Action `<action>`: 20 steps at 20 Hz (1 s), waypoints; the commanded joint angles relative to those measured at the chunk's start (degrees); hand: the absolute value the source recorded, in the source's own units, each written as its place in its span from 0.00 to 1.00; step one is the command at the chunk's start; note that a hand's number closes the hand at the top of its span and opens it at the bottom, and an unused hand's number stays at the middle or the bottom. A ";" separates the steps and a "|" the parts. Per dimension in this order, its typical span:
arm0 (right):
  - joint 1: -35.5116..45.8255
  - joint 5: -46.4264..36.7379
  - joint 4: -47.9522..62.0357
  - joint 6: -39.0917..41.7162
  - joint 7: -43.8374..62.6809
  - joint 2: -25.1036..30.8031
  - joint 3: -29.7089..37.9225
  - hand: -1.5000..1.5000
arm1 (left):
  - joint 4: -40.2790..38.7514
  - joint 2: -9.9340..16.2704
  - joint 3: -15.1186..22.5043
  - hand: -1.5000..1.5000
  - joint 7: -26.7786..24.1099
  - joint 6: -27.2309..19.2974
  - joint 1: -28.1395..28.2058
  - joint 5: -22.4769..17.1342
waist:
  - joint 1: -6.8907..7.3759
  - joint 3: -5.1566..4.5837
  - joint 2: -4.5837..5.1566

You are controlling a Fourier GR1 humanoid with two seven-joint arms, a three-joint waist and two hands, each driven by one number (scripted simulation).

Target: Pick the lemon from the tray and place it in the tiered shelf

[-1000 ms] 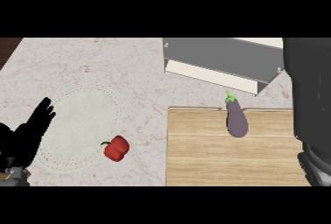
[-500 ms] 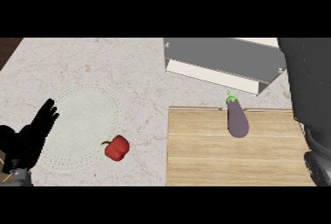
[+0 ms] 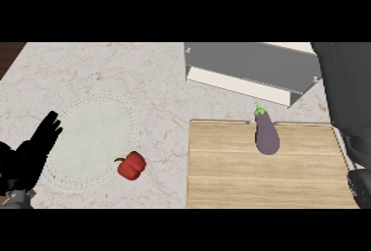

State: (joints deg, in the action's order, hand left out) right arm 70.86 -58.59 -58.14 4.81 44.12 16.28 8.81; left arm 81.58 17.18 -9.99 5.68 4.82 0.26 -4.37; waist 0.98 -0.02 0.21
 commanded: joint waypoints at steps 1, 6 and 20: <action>1.89 -1.26 8.13 -2.03 -3.85 0.95 -0.70 0.00 | -0.82 0.16 -0.38 0.50 0.94 -0.10 -2.03 0.25 | 0.08 -0.01 0.10; -1.53 2.45 4.48 -4.54 -8.87 1.55 1.48 0.00 | -1.84 -2.92 0.89 0.50 -1.52 -2.08 -0.67 2.33 | -0.51 0.00 -0.11; -1.43 17.81 -5.45 -7.84 -6.30 -0.20 13.37 0.00 | -1.35 0.48 -2.24 0.50 1.24 1.07 -0.91 0.11 | -1.38 0.04 -0.43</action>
State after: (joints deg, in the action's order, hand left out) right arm 71.00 -45.26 -58.96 -2.48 38.21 15.94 19.09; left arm 81.32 16.23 -10.91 5.27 4.94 0.82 -3.26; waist 0.18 0.00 -0.10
